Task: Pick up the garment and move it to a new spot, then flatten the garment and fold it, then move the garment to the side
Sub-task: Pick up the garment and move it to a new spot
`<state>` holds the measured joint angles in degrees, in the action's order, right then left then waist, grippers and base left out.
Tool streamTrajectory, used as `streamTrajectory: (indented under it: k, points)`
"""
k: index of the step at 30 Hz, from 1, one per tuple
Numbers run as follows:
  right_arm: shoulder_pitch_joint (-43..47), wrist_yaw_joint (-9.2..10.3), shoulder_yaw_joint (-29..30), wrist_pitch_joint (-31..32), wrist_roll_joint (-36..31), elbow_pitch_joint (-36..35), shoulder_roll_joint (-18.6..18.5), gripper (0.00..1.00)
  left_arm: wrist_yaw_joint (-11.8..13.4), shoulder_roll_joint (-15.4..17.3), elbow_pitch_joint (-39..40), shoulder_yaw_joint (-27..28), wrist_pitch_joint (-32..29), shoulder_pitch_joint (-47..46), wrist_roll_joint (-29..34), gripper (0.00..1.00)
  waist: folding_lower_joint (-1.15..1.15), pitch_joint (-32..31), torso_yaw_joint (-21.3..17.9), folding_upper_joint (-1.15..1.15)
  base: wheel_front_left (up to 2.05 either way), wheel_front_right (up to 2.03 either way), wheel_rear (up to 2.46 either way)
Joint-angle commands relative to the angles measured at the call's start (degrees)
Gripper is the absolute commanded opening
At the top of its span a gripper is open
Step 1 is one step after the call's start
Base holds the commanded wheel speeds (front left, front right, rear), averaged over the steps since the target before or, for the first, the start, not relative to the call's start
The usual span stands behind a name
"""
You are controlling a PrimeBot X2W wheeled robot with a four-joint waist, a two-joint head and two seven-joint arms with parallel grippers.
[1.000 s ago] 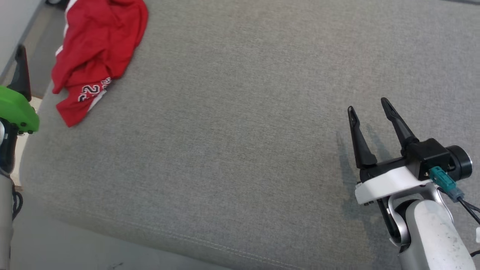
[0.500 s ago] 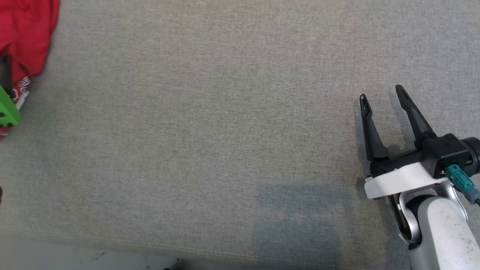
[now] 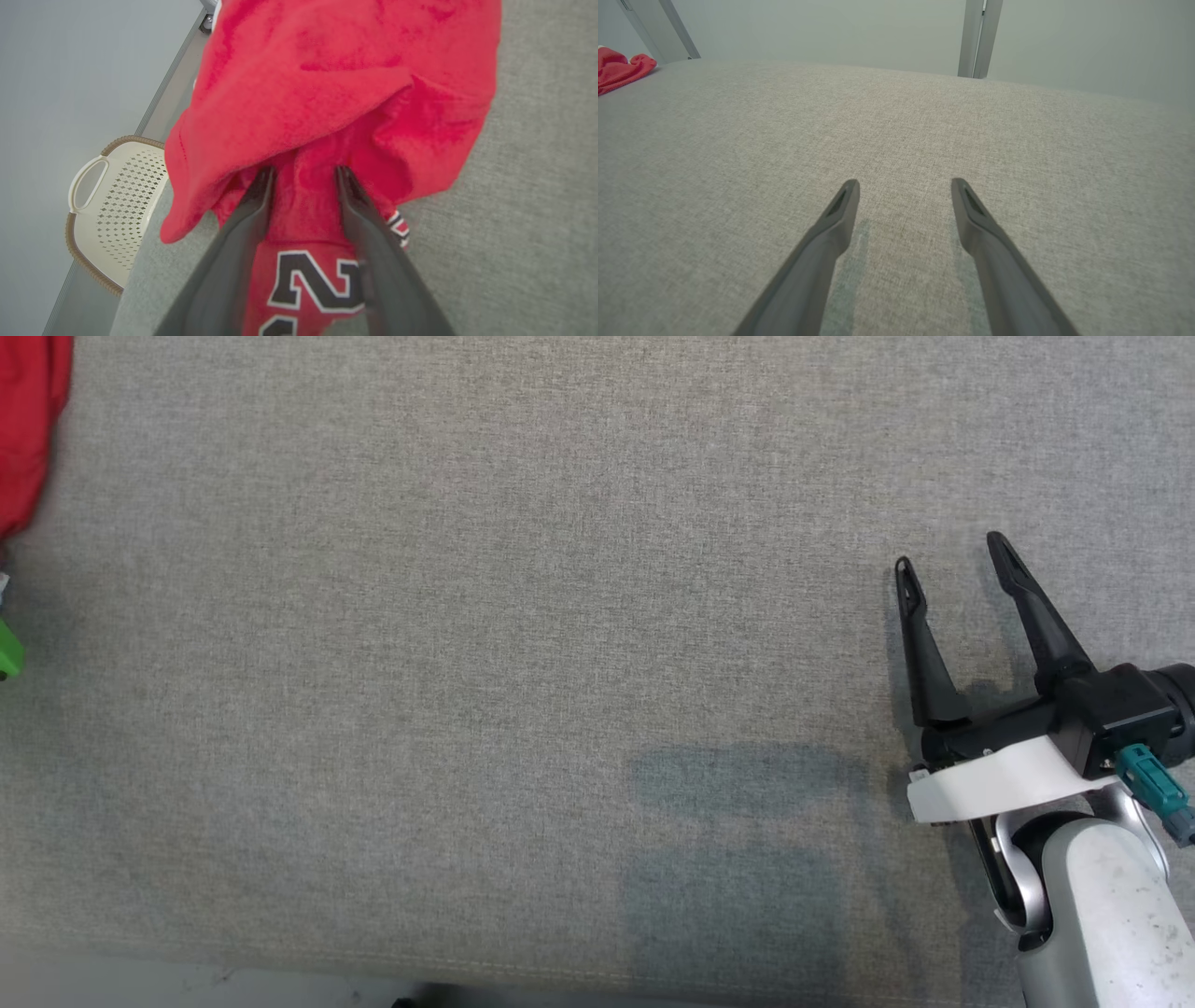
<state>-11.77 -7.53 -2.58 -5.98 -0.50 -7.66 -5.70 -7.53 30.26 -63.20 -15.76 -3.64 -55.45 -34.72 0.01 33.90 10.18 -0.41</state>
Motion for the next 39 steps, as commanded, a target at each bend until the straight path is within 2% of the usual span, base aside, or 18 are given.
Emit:
streamTrajectory:
  k: [1, 9, 19, 25, 31, 35, 39]
  points:
    - [-0.5, 0.08, 0.0, -0.4, -0.4, -0.5, -0.1, 1.0, 0.1, -0.1, -0.7, -0.3, 0.3, -0.8, 0.0, 0.0, -0.01, -0.2, -0.1, 0.41, 0.0, 0.0, 0.0]
    - [-1.0, 0.09, -0.2, -1.5, -0.4, 0.1, 0.4, 1.0, 0.1, 1.3, -2.8, -1.8, 4.1, -1.3, -0.2, 0.0, -0.01, -2.2, -0.5, 0.41, 0.0, 0.0, 0.0]
    - [-1.1, 0.08, -1.2, -4.2, 1.2, 4.7, 1.7, 1.0, 0.1, 5.1, 1.2, -6.8, 8.4, -3.8, 1.5, 0.0, -0.01, -9.2, -1.8, 0.41, 0.0, 0.0, 0.0]
    - [-0.5, 0.08, -2.1, -6.5, 3.0, 9.2, 2.5, 1.0, 0.1, 7.4, 9.2, -13.4, 7.3, -5.5, 1.0, 0.0, -0.01, -15.7, -4.2, 0.41, 0.0, 0.0, 0.0]
    - [0.2, 0.08, -2.0, -7.8, 4.3, 11.7, 2.8, 1.0, 0.1, 9.0, 16.9, -19.3, 4.9, -6.5, 0.2, 0.0, -0.01, -19.6, -6.3, 0.41, 0.0, 0.0, 0.0]
    - [0.9, 0.08, -2.2, -8.4, 6.2, 13.3, 2.8, 1.0, 0.1, 9.1, 23.0, -22.7, 3.2, -7.0, -1.0, 0.0, -0.01, -22.4, -8.1, 0.41, 0.0, 0.0, 0.0]
    - [1.6, 0.08, -1.9, -8.9, 7.6, 14.3, 2.8, 1.0, 0.1, 8.0, 29.5, -25.6, 1.4, -6.5, -2.6, 0.0, -0.01, -24.5, -9.8, 0.41, 0.0, 0.0, 0.0]
